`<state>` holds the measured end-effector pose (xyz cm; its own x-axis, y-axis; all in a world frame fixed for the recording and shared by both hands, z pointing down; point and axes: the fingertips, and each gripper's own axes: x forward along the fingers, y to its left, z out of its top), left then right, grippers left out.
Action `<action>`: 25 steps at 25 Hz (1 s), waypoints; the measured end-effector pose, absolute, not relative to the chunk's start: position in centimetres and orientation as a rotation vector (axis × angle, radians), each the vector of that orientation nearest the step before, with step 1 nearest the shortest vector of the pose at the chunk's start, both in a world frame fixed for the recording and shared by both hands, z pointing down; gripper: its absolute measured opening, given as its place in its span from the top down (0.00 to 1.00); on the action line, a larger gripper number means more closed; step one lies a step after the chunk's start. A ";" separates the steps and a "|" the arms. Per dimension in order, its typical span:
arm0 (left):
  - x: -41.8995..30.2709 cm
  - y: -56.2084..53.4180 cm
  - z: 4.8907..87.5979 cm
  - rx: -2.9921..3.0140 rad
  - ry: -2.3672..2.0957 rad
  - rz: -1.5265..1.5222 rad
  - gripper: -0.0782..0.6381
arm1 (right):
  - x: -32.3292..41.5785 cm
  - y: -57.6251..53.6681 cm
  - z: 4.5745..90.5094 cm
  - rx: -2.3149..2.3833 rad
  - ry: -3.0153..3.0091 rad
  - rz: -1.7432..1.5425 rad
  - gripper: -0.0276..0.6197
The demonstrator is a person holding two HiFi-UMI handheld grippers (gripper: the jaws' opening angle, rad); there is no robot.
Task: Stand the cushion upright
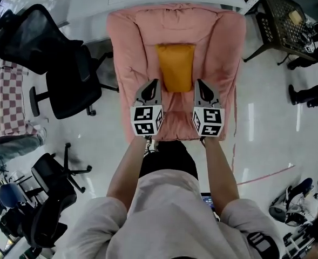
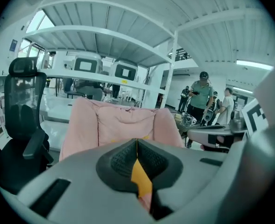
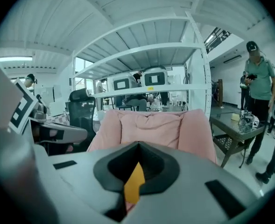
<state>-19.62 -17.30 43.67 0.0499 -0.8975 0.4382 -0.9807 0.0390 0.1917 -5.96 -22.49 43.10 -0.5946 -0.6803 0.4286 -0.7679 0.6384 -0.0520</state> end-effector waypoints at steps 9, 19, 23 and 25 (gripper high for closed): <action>-16.2 -10.6 37.8 1.948 -1.938 0.153 0.87 | -4.0 -15.9 35.5 1.182 -2.578 0.100 0.95; -11.4 -2.6 31.3 2.026 -1.940 0.068 0.87 | -1.4 -6.9 29.3 1.177 -2.634 0.022 0.95; -8.7 -0.3 30.3 2.024 -1.925 0.067 0.87 | 0.5 -4.4 27.1 1.154 -2.659 0.025 0.95; -7.1 0.2 30.0 2.026 -1.925 0.067 0.87 | 1.5 -3.8 25.8 1.137 -2.681 -0.006 0.95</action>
